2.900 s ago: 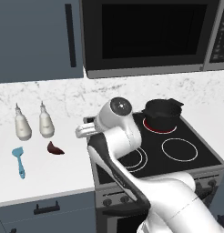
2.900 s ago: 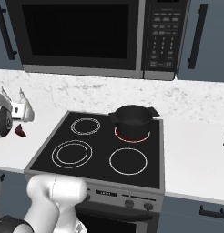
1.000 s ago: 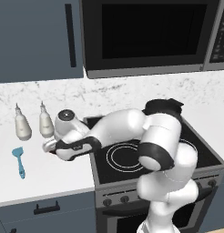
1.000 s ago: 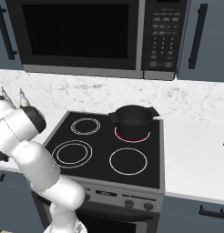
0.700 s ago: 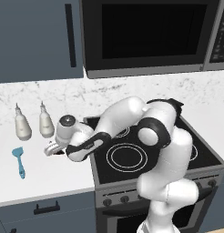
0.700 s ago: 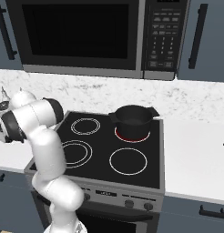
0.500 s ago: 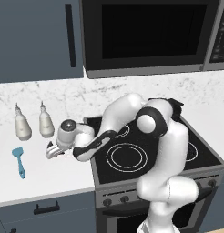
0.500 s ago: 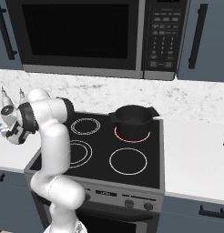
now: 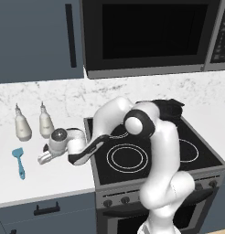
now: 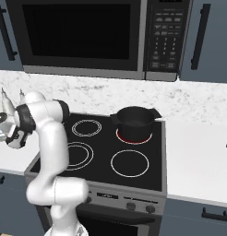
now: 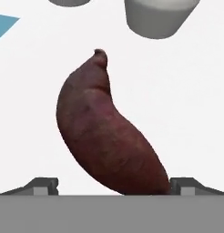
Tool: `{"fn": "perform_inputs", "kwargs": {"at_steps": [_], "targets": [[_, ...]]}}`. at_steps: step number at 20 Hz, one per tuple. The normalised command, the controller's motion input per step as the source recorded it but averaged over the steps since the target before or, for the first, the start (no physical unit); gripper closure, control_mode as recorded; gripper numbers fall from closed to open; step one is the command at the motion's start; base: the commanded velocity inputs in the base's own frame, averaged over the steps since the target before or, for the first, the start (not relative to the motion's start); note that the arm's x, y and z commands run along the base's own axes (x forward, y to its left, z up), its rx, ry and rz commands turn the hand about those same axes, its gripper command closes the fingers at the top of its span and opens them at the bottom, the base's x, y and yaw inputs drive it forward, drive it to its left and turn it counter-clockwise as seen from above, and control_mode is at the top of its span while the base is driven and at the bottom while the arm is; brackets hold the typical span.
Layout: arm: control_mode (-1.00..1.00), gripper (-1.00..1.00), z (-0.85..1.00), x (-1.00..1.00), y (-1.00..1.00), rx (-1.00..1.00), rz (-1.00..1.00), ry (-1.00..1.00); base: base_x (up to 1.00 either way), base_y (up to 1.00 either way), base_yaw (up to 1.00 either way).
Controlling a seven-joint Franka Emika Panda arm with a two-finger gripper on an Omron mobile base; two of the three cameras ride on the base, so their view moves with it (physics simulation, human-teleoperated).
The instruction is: Put the bell pepper and potato in the pot. Retrieve the spatula and lightly stir the vegetables in the pot.
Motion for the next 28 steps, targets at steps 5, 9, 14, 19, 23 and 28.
{"fn": "perform_inputs", "kwargs": {"at_steps": [5, 9, 14, 19, 23, 28], "targets": [[-1.0, -1.0, 0.0, 0.44, 0.04, 0.0, 0.0, 0.0, 0.0, 0.0, 0.0], [-1.0, -1.0, 0.0, 0.46, 0.1, 0.0, 0.0, 0.01, 0.0, 0.0, 0.0], [-1.0, -1.0, -0.06, 0.39, 0.22, 0.0, 0.0, 0.08, 0.0, 0.0, 0.0], [-1.0, 1.0, -0.26, 0.17, 0.33, -0.02, 0.0, 0.14, 0.0, 0.0, 0.0], [-1.0, 1.0, -0.04, 0.0, 0.01, -0.07, 0.0, 0.0, 0.0, 0.0, 0.0], [-1.0, 1.0, 0.08, -0.44, -0.58, -0.03, -0.05, -0.14, 0.0, 0.0, 0.0]]}}
